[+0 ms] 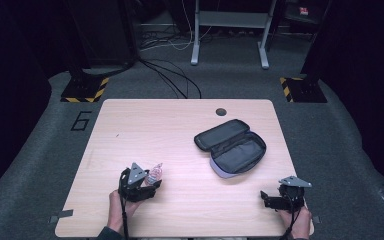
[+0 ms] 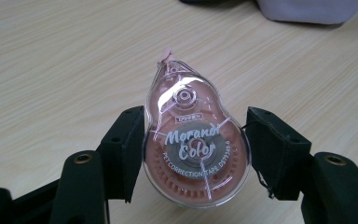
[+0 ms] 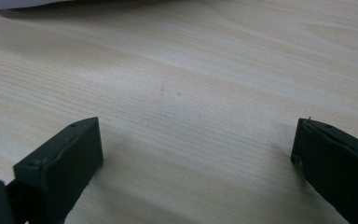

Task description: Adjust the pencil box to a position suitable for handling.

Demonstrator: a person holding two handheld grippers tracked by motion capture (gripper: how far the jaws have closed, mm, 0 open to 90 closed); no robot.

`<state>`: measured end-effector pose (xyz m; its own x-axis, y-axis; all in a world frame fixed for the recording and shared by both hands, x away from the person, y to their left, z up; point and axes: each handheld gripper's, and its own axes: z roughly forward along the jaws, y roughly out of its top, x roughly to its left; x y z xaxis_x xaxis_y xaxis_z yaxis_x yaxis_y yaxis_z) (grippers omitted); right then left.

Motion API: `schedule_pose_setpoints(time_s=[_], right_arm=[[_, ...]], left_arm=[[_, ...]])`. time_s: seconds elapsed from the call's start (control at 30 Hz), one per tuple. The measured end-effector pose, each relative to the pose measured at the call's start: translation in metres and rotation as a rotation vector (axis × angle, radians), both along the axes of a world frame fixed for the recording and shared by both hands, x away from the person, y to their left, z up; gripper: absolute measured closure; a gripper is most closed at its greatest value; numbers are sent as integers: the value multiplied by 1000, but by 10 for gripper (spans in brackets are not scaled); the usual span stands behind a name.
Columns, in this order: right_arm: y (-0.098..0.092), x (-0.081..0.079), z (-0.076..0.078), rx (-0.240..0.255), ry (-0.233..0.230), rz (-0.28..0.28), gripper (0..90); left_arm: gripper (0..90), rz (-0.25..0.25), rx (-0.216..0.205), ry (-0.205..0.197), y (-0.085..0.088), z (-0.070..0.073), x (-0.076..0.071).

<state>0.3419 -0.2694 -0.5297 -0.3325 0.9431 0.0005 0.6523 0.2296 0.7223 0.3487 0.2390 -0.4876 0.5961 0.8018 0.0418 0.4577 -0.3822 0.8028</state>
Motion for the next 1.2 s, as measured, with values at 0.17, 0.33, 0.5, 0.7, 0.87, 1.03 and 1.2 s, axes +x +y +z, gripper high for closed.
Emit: schedule_pose_setpoints(time_s=[0.17,0.33,0.5,0.7,0.87,1.03,1.2], right_arm=[[0,0,0,-1,1,-1,17],[0,0,0,-1,1,-1,17],[0,0,0,0,1,-1,17],[0,0,0,1,-1,-1,17],[0,0,0,0,1,0,17],[0,0,0,-1,1,-1,17],[0,0,0,-1,1,-1,17]], left_arm=[[395,59,7,-1,25,-3,-5],[395,110,-3,8,45,-7,-8],[395,141,19,35,63,-14,-10],[394,187,17,72,77,-27,-10],[394,205,27,100,82,-35,-7],[391,207,14,99,84,-37,-5],[189,190,-10,87,86,-32,-8]])
